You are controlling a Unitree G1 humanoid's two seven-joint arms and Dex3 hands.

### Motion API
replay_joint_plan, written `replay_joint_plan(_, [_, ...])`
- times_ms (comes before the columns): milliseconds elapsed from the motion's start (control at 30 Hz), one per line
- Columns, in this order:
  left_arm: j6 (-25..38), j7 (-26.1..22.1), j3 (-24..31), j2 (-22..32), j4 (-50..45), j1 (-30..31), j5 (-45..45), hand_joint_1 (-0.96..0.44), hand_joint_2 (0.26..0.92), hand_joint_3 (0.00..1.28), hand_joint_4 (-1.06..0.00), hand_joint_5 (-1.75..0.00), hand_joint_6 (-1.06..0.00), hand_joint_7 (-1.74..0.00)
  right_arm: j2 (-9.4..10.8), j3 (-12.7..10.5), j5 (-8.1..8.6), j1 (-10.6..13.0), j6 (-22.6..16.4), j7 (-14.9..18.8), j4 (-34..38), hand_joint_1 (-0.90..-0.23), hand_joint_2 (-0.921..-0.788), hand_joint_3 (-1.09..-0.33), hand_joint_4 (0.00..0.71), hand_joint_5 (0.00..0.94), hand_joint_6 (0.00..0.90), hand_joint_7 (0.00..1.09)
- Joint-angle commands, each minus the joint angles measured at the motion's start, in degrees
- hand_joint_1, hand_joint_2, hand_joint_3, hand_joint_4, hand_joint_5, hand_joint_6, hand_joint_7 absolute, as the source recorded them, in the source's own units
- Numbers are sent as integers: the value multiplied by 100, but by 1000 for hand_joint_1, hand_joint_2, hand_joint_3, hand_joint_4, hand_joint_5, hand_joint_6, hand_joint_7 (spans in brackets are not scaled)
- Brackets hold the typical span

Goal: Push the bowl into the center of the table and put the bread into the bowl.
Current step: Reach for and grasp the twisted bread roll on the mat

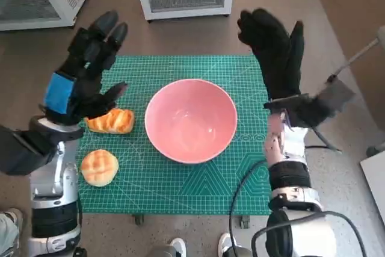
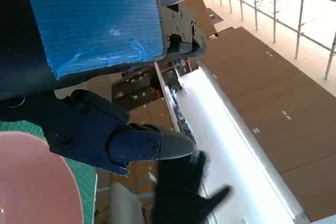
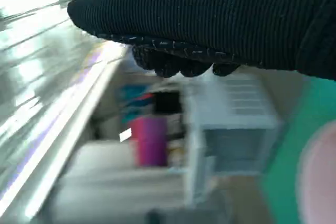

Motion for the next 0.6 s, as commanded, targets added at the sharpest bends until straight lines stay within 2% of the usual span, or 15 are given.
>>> replay_joint_plan(33, [23,-102,90,417,-298,19,144,-645,921,308,-204,0,-135,-324,-82,259,106,577,17,322,-887,-657,-921,-679,146,8,180,177])
replay_joint_plan(200, [264,-295,202,989,-653,121,276,-617,921,252,-184,-1,-121,-307,-155,407,181,860,81,393,-1499,-660,-921,-682,150,9,183,185])
replay_joint_plan(267, [450,-386,267,1328,-876,199,417,-576,913,125,-169,0,-108,-284,-177,444,187,955,86,365,-1673,-665,-921,-682,155,11,185,190])
replay_joint_plan(333, [565,-424,305,1511,-988,244,494,-538,881,65,-159,0,-98,-271,-187,479,191,1002,111,325,-1757,-667,-921,-682,160,12,185,193])
replay_joint_plan(400, [841,-508,344,1915,-1208,351,782,-508,854,33,-151,0,-90,-262,-196,494,199,1053,110,290,-1804,-669,-921,-682,163,13,184,195])
replay_joint_plan(433, [979,-551,358,2102,-1309,402,920,-446,811,24,-126,-1,-77,-253,-200,499,202,1072,110,273,-1819,-671,-921,-681,165,14,183,197])
replay_joint_plan(533, [1473,-673,353,2569,-1613,537,1279,-324,748,10,-72,-3,-57,-234,-208,516,208,1100,105,225,-1824,-673,-921,-680,168,14,182,201])
replay_joint_plan(600, [2148,-812,257,2982,-1940,612,1604,-265,726,7,-43,-3,-49,-223,-217,517,194,1105,80,183,-1790,-673,-921,-679,170,14,181,203])
